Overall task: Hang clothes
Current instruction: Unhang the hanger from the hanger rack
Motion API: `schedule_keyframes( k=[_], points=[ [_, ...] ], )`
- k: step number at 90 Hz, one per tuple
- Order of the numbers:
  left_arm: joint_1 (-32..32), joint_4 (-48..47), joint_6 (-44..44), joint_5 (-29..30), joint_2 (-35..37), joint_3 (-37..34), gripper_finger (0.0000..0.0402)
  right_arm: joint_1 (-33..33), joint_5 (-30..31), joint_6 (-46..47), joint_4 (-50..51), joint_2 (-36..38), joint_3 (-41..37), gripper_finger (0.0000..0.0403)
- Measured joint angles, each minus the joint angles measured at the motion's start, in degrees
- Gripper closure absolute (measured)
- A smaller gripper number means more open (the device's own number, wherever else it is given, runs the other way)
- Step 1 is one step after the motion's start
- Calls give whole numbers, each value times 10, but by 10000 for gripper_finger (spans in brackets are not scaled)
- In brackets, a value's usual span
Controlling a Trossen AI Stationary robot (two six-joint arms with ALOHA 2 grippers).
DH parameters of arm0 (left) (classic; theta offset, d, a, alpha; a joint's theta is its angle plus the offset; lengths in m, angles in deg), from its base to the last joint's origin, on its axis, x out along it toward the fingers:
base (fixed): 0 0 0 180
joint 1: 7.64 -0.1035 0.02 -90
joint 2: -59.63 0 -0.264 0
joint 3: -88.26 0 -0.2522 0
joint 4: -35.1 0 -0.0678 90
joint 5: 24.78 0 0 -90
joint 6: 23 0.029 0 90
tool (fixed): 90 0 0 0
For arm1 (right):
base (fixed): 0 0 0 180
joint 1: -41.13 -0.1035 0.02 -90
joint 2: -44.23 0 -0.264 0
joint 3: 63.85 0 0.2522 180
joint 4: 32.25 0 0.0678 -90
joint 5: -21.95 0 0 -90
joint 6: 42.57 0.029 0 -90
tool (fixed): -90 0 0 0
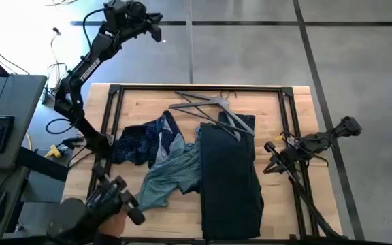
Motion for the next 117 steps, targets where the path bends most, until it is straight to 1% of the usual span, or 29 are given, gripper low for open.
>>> schedule_keyframes(
  k=[10,14,20,28,33,36,45,49,53,57,62,72,78,88,91,95,97,100,104,114,117],
  points=[
    [13,-8,1,14,5,0,369,4,197,66,-69,1,0,402],
    [18,-11,1,14,5,0,369,4,261,87,-83,1,0,402],
    [23,-12,1,15,6,0,369,4,340,96,-86,0,0,402],
    [31,-15,-7,15,11,0,369,4,418,69,-81,0,0,402],
    [36,-15,-10,15,15,0,369,10,461,44,-112,-2,0,402],
    [40,-15,-10,15,18,0,369,16,477,45,-145,-2,0,402],
    [51,-16,-5,15,30,0,369,46,528,103,-321,-9,2,402],
    [56,-16,0,15,35,0,369,65,517,102,-365,-16,15,402],
    [60,-19,4,16,40,0,369,86,478,85,-368,-25,41,402],
    [64,-21,9,21,43,0,369,108,447,77,-353,-40,76,402],
    [69,-29,9,33,48,0,369,138,427,76,-321,-72,127,402],
    [75,-41,10,48,56,0,369,200,391,69,-264,-172,248,402],
    [76,-41,10,49,58,0,369,234,393,50,-242,-246,329,402],
    [78,-44,4,49,58,0,369,291,438,-11,-221,-373,462,402],
    [79,-44,-2,49,57,0,369,310,447,-22,-196,-409,504,402],
    [79,-44,-6,49,57,0,369,342,436,-29,-144,-453,564,402],
    [79,-44,-7,49,57,0,369,359,419,-29,-112,-473,597,402],
    [80,-44,-11,48,57,0,369,385,377,-25,-53,-501,640,402],
    [83,-47,-11,49,57,0,369,426,297,-16,21,-539,701,402],
    [86,-56,-11,49,57,0,369,529,70,-8,167,-632,842,402],
    [86,-58,-11,49,57,0,369,557,25,-13,198,-660,880,402]
  ],
)
